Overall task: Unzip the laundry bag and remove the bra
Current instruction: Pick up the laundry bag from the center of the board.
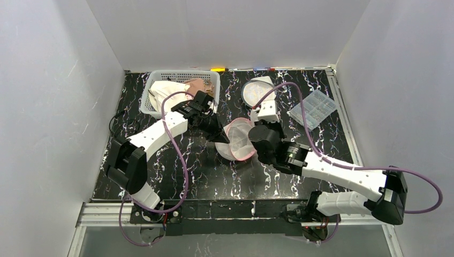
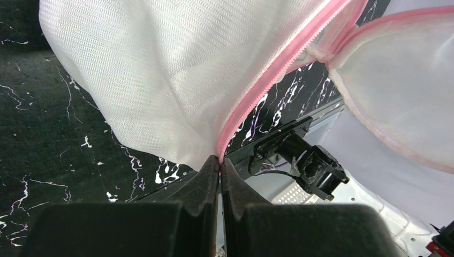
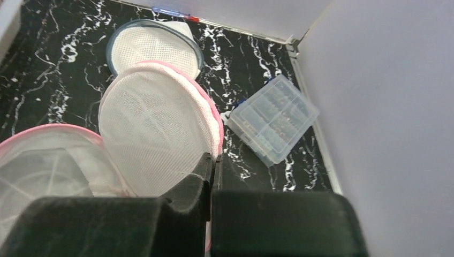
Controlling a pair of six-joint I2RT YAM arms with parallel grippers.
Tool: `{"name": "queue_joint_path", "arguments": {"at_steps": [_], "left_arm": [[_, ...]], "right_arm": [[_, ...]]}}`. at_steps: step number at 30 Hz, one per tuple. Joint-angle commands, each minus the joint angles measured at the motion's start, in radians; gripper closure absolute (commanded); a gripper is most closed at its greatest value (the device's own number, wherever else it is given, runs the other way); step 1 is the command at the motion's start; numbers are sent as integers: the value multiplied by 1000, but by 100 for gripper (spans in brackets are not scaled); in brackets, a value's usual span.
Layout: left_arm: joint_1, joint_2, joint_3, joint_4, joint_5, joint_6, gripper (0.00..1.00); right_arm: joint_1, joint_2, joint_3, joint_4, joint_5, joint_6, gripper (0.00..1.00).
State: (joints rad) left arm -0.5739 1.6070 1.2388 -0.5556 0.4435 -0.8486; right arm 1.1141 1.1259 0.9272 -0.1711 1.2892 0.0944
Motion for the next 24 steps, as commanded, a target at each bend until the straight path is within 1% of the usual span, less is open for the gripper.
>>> {"name": "queue_joint_path", "arguments": {"at_steps": [1,3,5,9,11,14,20,24], "left_arm": [[19,-67,9,-14,81,-11,100],[19,-94,10,-14,104,-22,100],[19,-126,14,-13,112,-34,100],[16,-175,9,5,132,-68,100],[10,-188,-8,25,131,-81,100],[6,-180,-45,51,120,-82,100],[6,-87,-108,116,137,-62,100],[6,-60,-154,170,147,-72,100]], "right_arm": [[22,15,106,-15,152,-107,99],[22,-6,123,20,157,-205,99],[22,-25,147,39,159,-256,99],[23,-27,234,-79,157,-256,99],[24,-18,251,-117,157,-258,99],[27,5,221,-101,174,-293,99],[40,55,138,-64,189,-277,99],[57,78,105,-52,198,-259,99]]}}
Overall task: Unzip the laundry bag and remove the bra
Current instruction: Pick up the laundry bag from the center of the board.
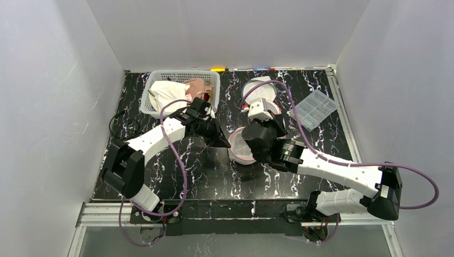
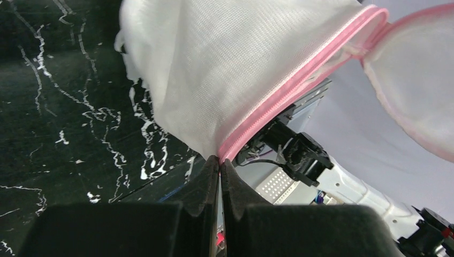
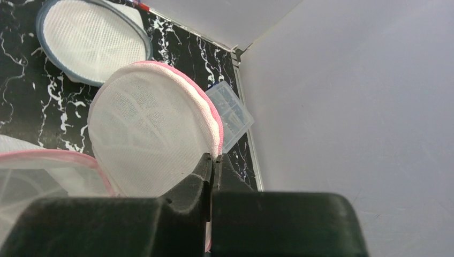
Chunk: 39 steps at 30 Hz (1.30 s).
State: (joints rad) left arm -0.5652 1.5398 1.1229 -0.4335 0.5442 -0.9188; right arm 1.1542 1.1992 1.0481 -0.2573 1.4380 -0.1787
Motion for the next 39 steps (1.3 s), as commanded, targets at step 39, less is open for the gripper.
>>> {"name": "queue_joint_path", "arguments": {"at_steps": [39], "left_arm": [[-1,39,-67,31,31,77,100]], "right_arm": [[24,205,-103,380,131,-234,99]]}}
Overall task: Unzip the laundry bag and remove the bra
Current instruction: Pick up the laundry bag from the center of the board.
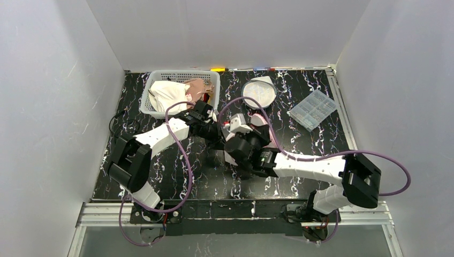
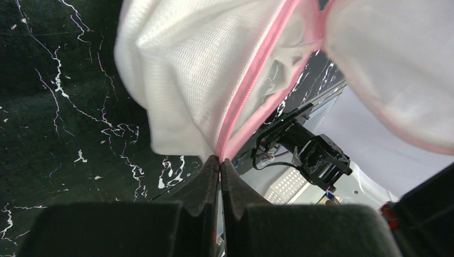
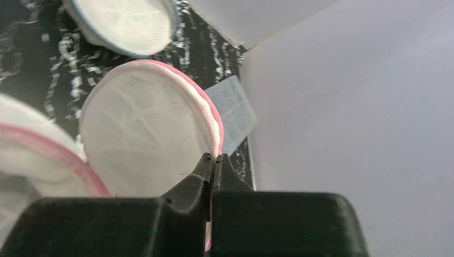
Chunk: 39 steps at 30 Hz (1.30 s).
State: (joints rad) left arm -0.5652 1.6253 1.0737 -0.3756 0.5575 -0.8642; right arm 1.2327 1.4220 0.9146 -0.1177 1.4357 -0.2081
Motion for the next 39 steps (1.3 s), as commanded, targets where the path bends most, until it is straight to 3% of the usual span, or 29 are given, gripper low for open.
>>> {"name": "queue_joint_path", "arguments": {"at_steps": [1,3,9,14,17,21,32,35,39], "left_arm": [[-1,-43,-21,-21,24,21,100],[-1,-36,-28,-6,31,17,100],[0,-7,-39,24,33,16,100],[2,19,-49,47,43,10,100],[3,25,-49,52,41,11,100],[6,28,-43,39,28,17,100],[10,-8,-56,-21,-52,45,100],[10,-46,-53,-67,-99,68,94],[10,-108,-52,-130,-156,93,77]], "right_arm": [[-60,-11,26,296,130,-249,99],[-64,7,23,362,107,-279,99],[-37,148,47,316,54,-211,99],[5,190,98,142,-27,-21,99],[25,191,116,64,-85,60,87],[45,154,132,-4,-182,167,64],[54,-53,81,-62,-491,325,23],[38,-111,66,-68,-539,362,16],[-44,-171,36,-67,-627,420,15]]}}
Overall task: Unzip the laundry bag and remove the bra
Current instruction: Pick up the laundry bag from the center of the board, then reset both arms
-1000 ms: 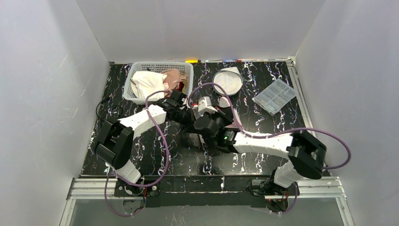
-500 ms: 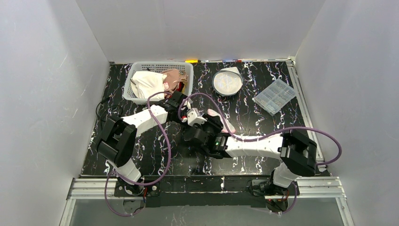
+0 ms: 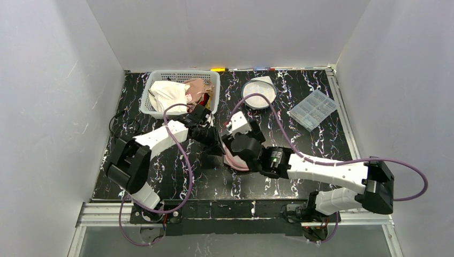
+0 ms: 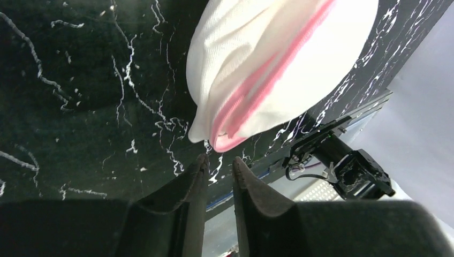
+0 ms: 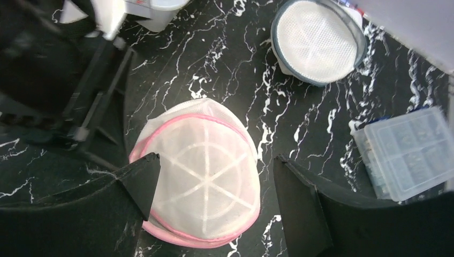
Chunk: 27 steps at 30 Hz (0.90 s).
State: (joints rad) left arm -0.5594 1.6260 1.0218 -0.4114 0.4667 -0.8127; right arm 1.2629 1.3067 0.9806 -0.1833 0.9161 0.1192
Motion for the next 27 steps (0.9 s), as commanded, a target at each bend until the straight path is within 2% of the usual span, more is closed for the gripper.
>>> {"name": "queue_joint_path", "arguments": {"at_steps": [1,6,8,12,14,18,23,27], "left_arm": [[4,-131,-1,-107,-78,50,72],[4,-257,7,-180,-161,91,42],[4,-310,13,-205,-201,111,34],[4,-475,-32,-173,-285,159,31],[3,-570,-81,-144,-361,181,30],[3,-724,-155,-120,-516,191,22],[4,-817,-167,-171,-617,201,17],[4,-864,-171,-199,-664,207,16]], "right_arm": [[-104,-68,-41,1,-158,111,15],[-238,-150,-122,48,-352,190,14],[-288,-186,-160,78,-419,219,14],[-386,-303,-269,148,-527,279,13],[-413,-386,-352,174,-531,309,13],[-463,-509,-433,191,-520,382,13],[-598,-537,-440,64,-618,495,9],[-771,-588,-499,79,-724,579,7]]}}
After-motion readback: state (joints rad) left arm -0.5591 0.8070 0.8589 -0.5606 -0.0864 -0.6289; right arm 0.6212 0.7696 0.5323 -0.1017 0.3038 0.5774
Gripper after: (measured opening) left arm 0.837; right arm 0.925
